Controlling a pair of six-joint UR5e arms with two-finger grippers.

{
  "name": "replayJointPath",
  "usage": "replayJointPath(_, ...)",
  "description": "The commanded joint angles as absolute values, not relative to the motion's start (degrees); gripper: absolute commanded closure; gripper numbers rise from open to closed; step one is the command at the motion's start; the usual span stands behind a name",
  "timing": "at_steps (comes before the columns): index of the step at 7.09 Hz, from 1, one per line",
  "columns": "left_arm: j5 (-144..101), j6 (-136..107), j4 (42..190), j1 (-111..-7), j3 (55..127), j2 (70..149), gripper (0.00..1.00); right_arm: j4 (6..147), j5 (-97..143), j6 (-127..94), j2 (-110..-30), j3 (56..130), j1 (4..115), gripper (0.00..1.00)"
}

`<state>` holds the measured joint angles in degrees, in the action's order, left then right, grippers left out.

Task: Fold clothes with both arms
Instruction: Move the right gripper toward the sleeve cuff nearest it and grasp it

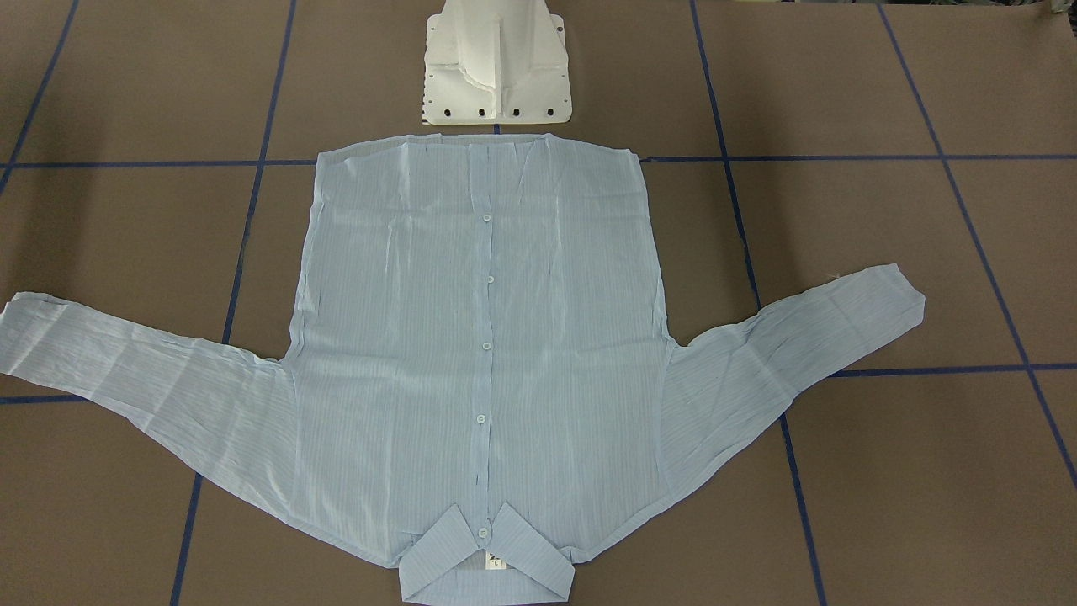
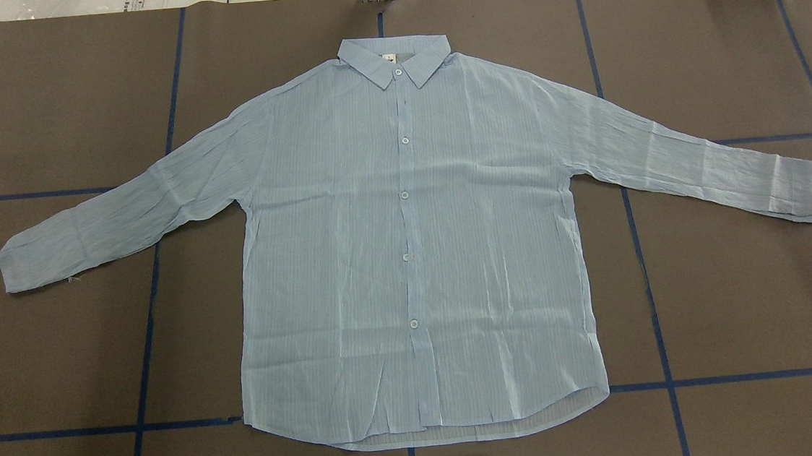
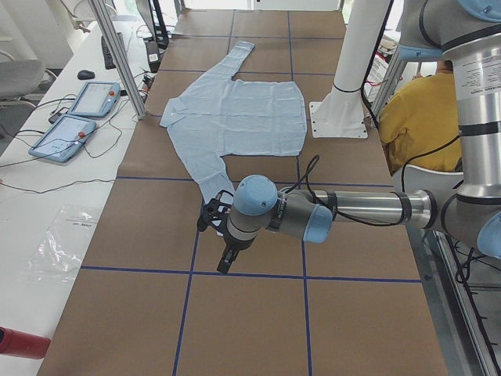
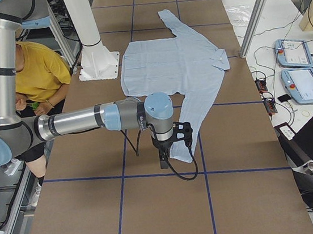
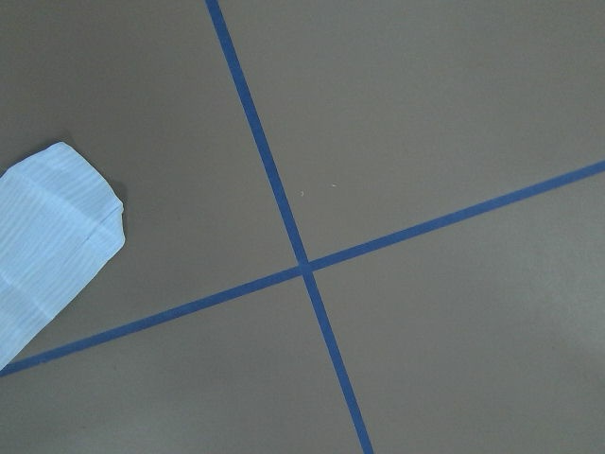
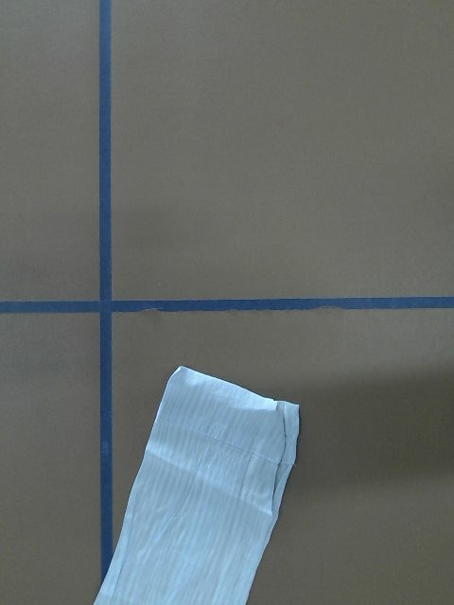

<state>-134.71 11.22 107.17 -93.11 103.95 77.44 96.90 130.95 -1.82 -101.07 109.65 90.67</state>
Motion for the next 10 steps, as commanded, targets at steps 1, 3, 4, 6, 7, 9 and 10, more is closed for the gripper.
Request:
replayJointPath(1, -134.56, 10.99, 115.0, -93.08, 104.76, 79.53, 0.0, 91.72, 130.96, -2.46, -95.41, 109.69, 90.62, 0.0)
replayJointPath(3, -132.64, 10.81, 123.11, -93.08, 103.19, 84.63, 0.0, 81.69, 131.48, -5.51, -94.49, 108.12, 90.62, 0.0)
replayJointPath(4, -133.15, 10.81, 123.31, -93.08, 103.01, 85.94, 0.0, 78.17, 131.57, -6.58, -95.0, 106.45, 90.62, 0.0)
replayJointPath(6, -133.15, 8.01, 125.14, -93.08, 101.87, 86.13, 0.0, 59.44, 133.5, -8.51, -94.84, 95.16, 89.31, 0.0)
replayJointPath(7, -133.15, 8.0, 125.5, -93.08, 101.6, 86.05, 0.0, 52.54, 133.07, -18.62, -93.18, 90.4, 85.38, 0.0)
replayJointPath(9, -133.15, 8.09, 125.51, -93.08, 101.69, 85.78, 0.0, 33.76, 124.34, -35.26, -92.72, 82.05, 75.2, 0.0)
replayJointPath(10, -133.15, 8.09, 125.51, -93.08, 101.69, 85.69, 0.0, 28.09, 121.67, -38.46, -92.55, 78.26, 71.93, 0.0)
